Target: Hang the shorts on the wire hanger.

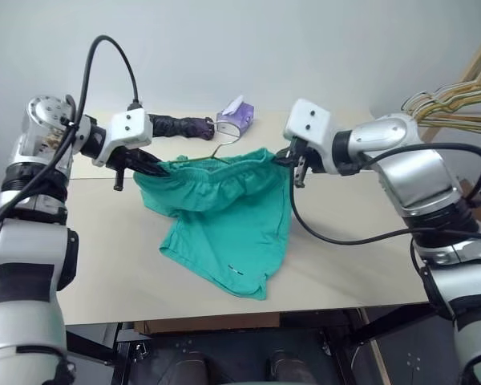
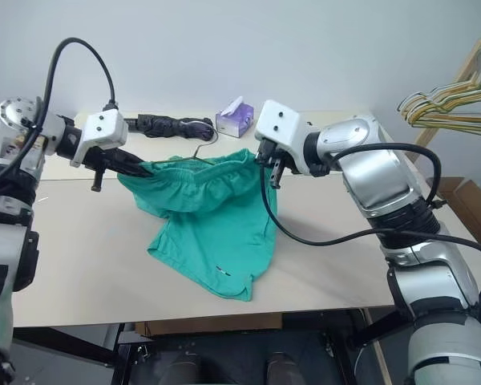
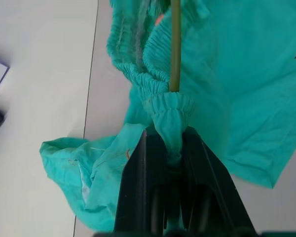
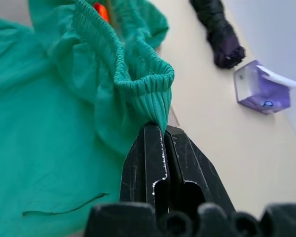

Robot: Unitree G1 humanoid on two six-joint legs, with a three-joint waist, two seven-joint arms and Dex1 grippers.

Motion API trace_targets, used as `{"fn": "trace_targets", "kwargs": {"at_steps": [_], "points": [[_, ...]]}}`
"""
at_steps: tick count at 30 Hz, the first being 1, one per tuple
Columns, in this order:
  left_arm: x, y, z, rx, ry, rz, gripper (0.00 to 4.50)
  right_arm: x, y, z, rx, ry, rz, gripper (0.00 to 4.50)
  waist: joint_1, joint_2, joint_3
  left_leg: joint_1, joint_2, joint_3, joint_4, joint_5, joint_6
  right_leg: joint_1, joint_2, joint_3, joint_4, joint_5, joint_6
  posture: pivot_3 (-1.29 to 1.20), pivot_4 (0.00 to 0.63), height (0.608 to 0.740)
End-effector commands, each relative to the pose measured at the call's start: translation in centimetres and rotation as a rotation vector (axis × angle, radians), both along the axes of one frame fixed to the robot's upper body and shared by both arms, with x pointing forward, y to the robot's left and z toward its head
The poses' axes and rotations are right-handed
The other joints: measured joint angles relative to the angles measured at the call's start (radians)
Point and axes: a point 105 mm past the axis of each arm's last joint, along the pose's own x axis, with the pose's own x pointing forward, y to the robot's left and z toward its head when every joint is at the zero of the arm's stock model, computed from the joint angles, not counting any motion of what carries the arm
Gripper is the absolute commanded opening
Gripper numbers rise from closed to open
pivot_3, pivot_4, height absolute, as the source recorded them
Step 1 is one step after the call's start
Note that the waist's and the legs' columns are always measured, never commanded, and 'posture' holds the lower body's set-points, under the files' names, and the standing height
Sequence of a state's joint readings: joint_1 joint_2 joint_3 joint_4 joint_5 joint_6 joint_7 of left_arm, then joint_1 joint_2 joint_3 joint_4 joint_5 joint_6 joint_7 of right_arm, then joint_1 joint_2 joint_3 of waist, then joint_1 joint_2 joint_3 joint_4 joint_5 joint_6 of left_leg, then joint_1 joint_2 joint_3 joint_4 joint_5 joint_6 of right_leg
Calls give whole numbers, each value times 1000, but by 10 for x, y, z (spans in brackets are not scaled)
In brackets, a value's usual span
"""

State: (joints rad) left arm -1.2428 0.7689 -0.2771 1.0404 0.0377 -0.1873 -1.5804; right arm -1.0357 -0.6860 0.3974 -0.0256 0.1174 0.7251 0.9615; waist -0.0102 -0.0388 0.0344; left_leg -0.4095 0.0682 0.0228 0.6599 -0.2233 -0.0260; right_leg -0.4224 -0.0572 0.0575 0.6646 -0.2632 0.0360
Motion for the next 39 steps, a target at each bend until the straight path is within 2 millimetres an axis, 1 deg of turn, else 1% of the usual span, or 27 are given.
{"fn": "trace_targets", "kwargs": {"at_steps": [1,5,11,12,14,15,18,19,20,21,22,23,24,28,34,36,39], "points": [[0,-11,15,-60,-47,-40,40,-3,14,18,-33,-53,54,36,-2,0,0,0,0,0,0,0,0,0,0,0,0,0,0,56,0,740],[0,-12,16,-68,-52,-43,40,-2,18,10,-92,-59,68,36,-2,0,0,0,0,0,0,0,0,0,0,0,0,0,0,56,0,740],[-3,-12,18,-109,-47,-60,40,-1,21,9,-107,-148,106,36,-3,0,0,0,0,0,0,0,0,0,0,0,0,0,0,56,0,740],[-3,-12,17,-109,-48,-59,40,-4,21,7,-123,-167,144,36,-3,0,0,0,0,0,0,0,0,0,0,0,0,0,0,56,0,740],[-3,-10,16,-107,-49,-57,40,-10,19,4,-130,-174,211,531,-3,0,0,0,0,0,0,0,0,0,0,0,0,0,0,58,0,740],[-3,-10,16,-107,-49,-56,40,-12,18,3,-117,-157,226,658,-2,0,0,0,0,0,0,0,0,0,0,0,0,0,0,58,0,740],[-3,-9,17,-109,-53,-53,40,-13,14,-1,-110,-141,242,1605,-2,0,0,0,0,0,0,0,0,0,0,0,0,0,0,57,0,740],[-3,-9,17,-111,-55,-53,40,-13,11,-4,-110,-133,242,1896,-2,0,0,0,0,0,0,0,0,1,0,0,0,0,0,57,0,740],[-3,-9,18,-113,-56,-52,40,-10,10,-6,-107,-131,232,2305,-2,0,0,1,0,0,0,0,0,1,0,0,0,0,0,57,0,740],[-3,-8,18,-113,-56,-52,40,-6,8,-7,-96,-121,206,2527,-2,0,0,1,0,0,0,0,0,1,0,0,0,0,0,57,0,740],[-3,-8,18,-113,-57,-52,40,-4,7,-8,-90,-113,190,2913,-2,0,0,1,0,0,0,0,0,1,0,0,0,0,0,58,0,740],[-3,-8,17,-113,-56,-52,40,-2,6,-9,-87,-111,185,3097,-3,0,0,1,0,0,0,0,0,1,0,0,0,0,0,58,0,740],[-3,-8,17,-113,-55,-52,40,-1,5,-8,-74,-108,175,3394,-3,0,0,1,0,0,0,0,0,1,0,0,0,0,0,59,0,740],[-4,-6,15,-103,-51,-51,40,4,5,-5,-15,-66,130,3394,-4,0,0,1,0,0,0,0,0,1,0,0,0,0,0,58,0,740],[-5,-8,18,-119,-60,-65,40,-1,9,-4,130,134,160,3394,-4,0,0,1,0,0,0,0,0,1,0,0,0,0,0,63,0,740],[-6,-9,19,-123,-64,-72,40,-1,8,-7,147,186,164,3394,-3,0,0,1,0,0,0,0,0,1,0,0,0,0,0,63,0,740],[-7,-11,22,-128,-65,-79,40,1,9,-11,152,208,168,3394,-3,0,0,1,0,0,0,0,0,1,0,0,0,0,0,66,0,740]]}}
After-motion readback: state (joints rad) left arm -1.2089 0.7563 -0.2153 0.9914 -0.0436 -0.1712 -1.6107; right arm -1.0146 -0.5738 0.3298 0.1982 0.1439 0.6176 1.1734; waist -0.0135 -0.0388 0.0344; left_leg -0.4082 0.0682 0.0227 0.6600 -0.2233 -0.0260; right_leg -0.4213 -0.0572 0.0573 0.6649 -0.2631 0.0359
